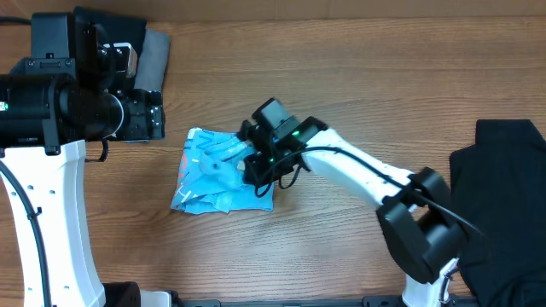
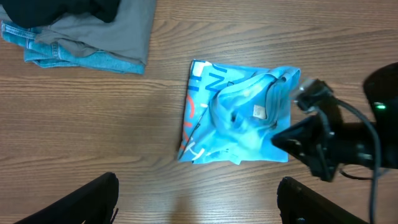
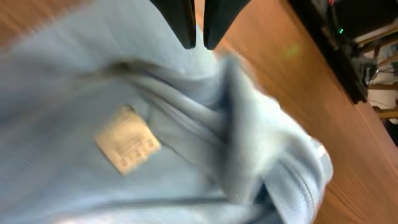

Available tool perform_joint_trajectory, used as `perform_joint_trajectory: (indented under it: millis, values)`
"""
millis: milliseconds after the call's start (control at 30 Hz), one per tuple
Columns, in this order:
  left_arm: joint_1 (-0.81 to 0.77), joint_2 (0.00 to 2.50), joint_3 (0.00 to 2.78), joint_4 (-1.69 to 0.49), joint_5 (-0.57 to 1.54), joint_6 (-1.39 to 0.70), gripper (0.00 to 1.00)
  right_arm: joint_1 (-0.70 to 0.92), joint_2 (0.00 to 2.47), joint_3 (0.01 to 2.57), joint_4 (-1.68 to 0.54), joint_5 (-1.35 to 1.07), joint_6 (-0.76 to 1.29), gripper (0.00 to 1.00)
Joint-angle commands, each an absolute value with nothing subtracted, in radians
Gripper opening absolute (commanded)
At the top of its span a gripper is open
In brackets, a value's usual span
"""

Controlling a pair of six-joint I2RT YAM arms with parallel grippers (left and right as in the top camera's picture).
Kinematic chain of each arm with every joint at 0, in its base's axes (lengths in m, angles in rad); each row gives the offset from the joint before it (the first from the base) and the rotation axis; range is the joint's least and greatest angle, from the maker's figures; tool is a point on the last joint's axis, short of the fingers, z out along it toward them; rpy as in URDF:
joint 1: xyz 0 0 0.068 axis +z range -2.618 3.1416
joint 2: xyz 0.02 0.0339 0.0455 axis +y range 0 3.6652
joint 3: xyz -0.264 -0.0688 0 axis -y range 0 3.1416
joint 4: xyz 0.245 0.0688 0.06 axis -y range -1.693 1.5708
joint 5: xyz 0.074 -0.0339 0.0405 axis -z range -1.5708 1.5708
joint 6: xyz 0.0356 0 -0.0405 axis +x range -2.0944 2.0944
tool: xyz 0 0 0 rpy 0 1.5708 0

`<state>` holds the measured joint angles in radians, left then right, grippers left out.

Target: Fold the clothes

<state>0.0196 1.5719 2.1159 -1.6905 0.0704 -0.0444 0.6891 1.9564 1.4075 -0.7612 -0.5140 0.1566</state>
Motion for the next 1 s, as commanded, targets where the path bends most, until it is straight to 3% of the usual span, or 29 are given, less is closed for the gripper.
perform_joint_trajectory:
  millis: [0, 167, 200, 267, 433, 700, 867, 900, 967]
  values:
    - [0.018, 1.576, 2.114, -1.689, 0.067, -0.022, 0.85, 0.696, 1.921, 1.421, -0.821, -0.48, 0.152, 0.09]
    - [0.018, 1.576, 2.114, -1.689, 0.067, -0.022, 0.85, 0.696, 1.92, 1.421, -0.907, -0.403, 0.133, 0.09]
    - [0.018, 1.576, 2.114, -1.689, 0.067, -0.022, 0.85, 0.696, 1.916, 1.421, -0.905, -0.464, 0.075, 0.14]
    - [0.018, 1.576, 2.114, -1.689, 0.067, -0.022, 0.85, 0.698, 1.91, 1.421, -0.874, -0.591, -0.011, 0.33]
    - [0.018, 1.576, 2.114, -1.687, 0.067, -0.022, 0.86, 0.705, 1.91, 1.421, -0.675, -0.69, 0.06, 0.43]
    - [0.018, 1.576, 2.114, -1.687, 0.067, -0.022, 0.85, 0.795, 1.982, 1.421, -0.53, -0.585, 0.159, 0.43]
    - [0.018, 1.576, 2.114, -1.686, 0.067, -0.022, 0.85, 0.857, 2.029, 1.421, -0.492, -0.566, 0.168, 0.49]
    - [0.018, 1.576, 2.114, -1.686, 0.068, -0.022, 0.85, 0.865, 2.035, 1.421, -0.483, -0.542, 0.174, 0.48]
    - [0.018, 1.576, 2.114, -1.687, 0.068, -0.022, 0.85, 0.87, 2.036, 1.421, -0.477, -0.498, 0.177, 0.31]
